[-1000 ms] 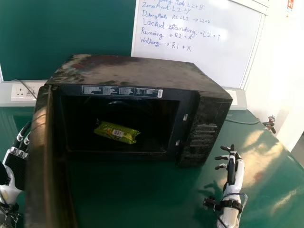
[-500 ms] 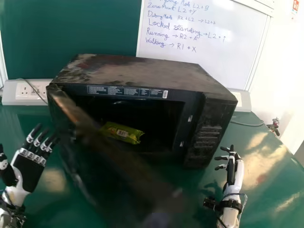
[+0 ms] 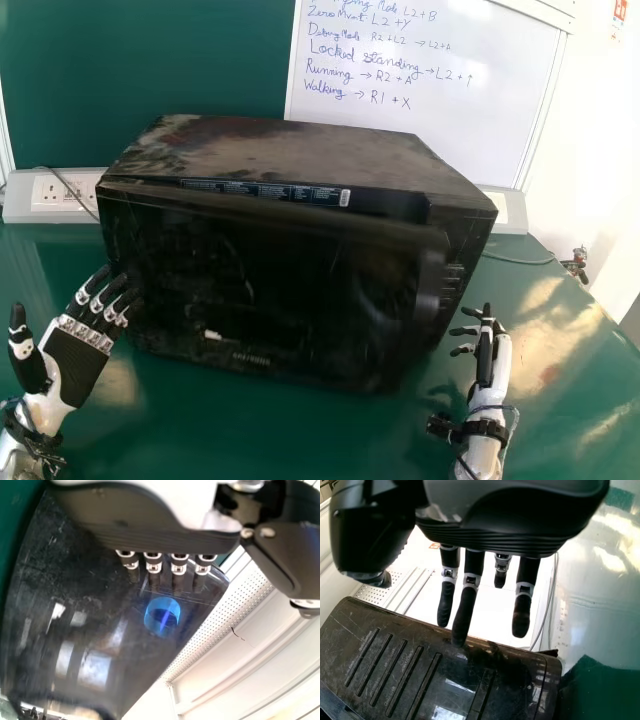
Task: Put biscuit inside oven
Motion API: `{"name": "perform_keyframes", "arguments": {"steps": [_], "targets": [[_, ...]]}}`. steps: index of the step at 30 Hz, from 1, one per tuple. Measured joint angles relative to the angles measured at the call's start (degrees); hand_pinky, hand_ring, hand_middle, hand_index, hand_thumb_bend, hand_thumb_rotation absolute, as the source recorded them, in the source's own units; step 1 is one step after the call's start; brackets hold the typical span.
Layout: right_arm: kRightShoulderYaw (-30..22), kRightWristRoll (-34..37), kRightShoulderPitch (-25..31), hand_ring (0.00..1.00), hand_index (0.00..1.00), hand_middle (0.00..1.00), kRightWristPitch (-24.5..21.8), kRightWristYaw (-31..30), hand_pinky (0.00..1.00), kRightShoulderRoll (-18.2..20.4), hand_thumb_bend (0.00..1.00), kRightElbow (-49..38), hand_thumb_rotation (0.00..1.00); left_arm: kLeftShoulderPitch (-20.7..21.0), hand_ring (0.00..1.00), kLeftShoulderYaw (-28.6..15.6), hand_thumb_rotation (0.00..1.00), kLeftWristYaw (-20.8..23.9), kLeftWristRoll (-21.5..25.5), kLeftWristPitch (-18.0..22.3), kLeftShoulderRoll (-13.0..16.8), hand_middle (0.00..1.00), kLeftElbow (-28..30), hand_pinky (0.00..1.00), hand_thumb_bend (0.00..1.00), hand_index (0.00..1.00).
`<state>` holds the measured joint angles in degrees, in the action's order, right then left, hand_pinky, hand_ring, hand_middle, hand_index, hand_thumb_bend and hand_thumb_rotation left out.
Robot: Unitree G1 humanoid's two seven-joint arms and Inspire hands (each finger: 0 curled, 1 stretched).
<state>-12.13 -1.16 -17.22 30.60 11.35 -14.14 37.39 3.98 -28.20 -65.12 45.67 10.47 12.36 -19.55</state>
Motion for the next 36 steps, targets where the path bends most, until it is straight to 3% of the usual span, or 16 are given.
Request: {"name": "perform_keyframes", "arguments": {"steps": [6,11,15,17,26,36], "targets": [[0.0,0.0,0.0,0.28,0.58,0.36,-0.2,0.1,0.24,0.0,0.69,0.0,1.00,0.4,0.32,0.1,1.00,0.4,0.0,-1.9,0.1,0.54,-0.2,0.00,0.00,0.65],[0.0,-0.1,0.0,0.28,0.58,0.35,-0.4,0.3,0.24,0.0,0.70,0.0,1.00,-0.1,0.45,0.6,0.98,3.6,-0.8,-3.2,0.0,0.69,1.4,0.00,0.00,0.76],[0.0,0.0,0.0,0.27,0.58,0.35,-0.4,0.3,0.24,0.0,0.68,0.0,1.00,-0.2,0.51,1.0,0.75,5.5,-2.1,-3.4,0.1,0.76,1.8,0.00,0.00,0.81],[0.0,0.0,0.0,0.27,0.58,0.35,-0.4,0.3,0.24,0.0,0.69,0.1,1.00,-0.2,0.51,1.4,0.70,6.3,-2.5,-3.3,0.0,0.78,2.0,0.00,0.00,0.83],[0.2,-0.3,0.0,0.27,0.58,0.35,-0.3,0.5,0.24,0.0,0.69,0.1,1.00,-0.2,0.56,1.9,0.56,7.6,-4.1,-1.9,-0.2,0.84,1.8,0.00,0.00,0.87],[0.1,-0.1,0.0,0.28,0.57,0.35,-0.3,0.3,0.24,0.1,0.70,0.2,1.00,-0.8,0.61,2.0,0.48,10.5,-4.1,-2.0,-0.4,0.88,3.1,0.00,0.00,0.88]]}}
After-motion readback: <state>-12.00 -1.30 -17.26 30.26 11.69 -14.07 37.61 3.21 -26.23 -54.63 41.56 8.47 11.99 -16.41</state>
